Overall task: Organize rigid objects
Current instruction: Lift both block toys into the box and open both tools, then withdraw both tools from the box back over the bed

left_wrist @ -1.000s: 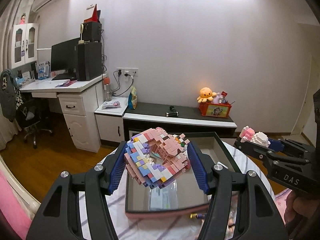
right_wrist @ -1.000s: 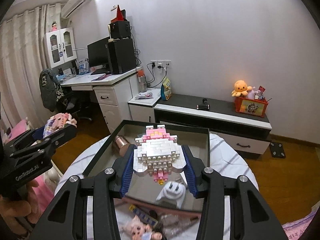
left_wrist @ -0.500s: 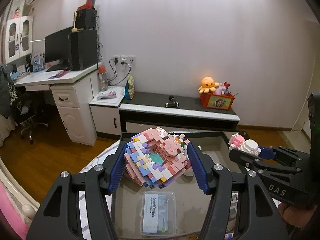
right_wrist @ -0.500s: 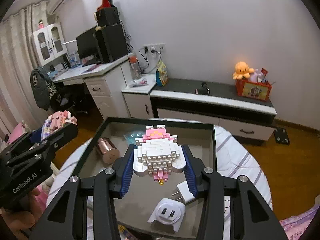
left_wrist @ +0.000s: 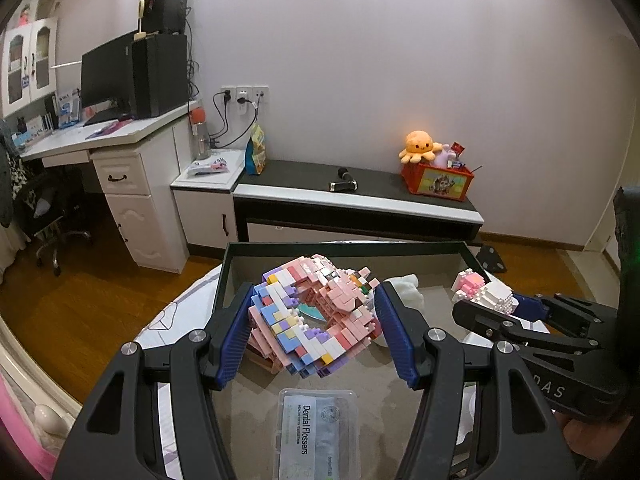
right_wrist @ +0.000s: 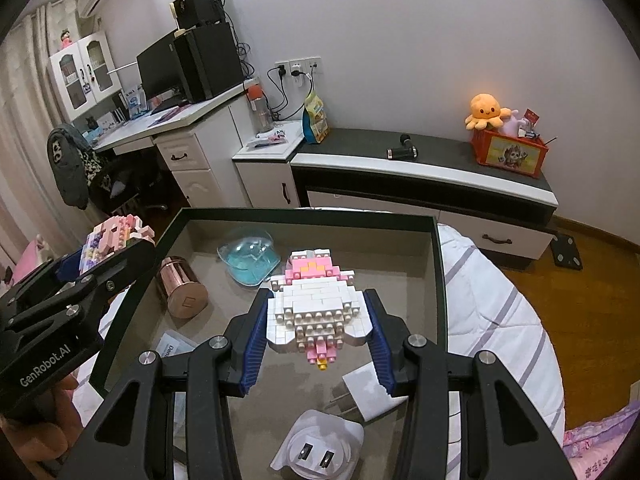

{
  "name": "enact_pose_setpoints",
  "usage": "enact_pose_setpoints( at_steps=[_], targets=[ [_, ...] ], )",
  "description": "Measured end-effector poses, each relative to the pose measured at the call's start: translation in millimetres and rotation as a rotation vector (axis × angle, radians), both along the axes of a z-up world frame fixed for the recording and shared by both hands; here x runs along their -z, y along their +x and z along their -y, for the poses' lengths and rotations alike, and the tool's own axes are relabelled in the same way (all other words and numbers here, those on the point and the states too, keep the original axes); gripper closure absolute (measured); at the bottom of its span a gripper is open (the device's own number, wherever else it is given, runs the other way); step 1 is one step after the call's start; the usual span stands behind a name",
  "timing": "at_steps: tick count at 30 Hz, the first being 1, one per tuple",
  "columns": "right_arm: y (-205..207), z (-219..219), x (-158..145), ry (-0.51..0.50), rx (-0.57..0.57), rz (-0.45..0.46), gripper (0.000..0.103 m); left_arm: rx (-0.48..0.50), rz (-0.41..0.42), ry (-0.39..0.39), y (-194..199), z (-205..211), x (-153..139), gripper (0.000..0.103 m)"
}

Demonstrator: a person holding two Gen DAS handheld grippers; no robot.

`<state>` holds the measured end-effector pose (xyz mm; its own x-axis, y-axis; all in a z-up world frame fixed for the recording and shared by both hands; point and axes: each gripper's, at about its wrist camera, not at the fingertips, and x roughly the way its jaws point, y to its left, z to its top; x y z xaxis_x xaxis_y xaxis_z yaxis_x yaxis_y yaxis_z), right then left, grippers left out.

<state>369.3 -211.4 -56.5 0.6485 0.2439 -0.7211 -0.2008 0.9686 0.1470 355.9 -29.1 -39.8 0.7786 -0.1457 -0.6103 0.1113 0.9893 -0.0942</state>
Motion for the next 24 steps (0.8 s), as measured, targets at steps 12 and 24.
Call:
enact_pose_setpoints(
  at_steps=[12,24],
  targets=[
    [-10,10,-4,0.012,0.053,0.002,0.000,-0.030,0.032,0.011,-24,-7,-14,0.002],
    [-64,24,-26,0.044,0.105,0.077,0.000,-0.050,0.113,0.001,-92,-16,-43,0.000]
  ],
)
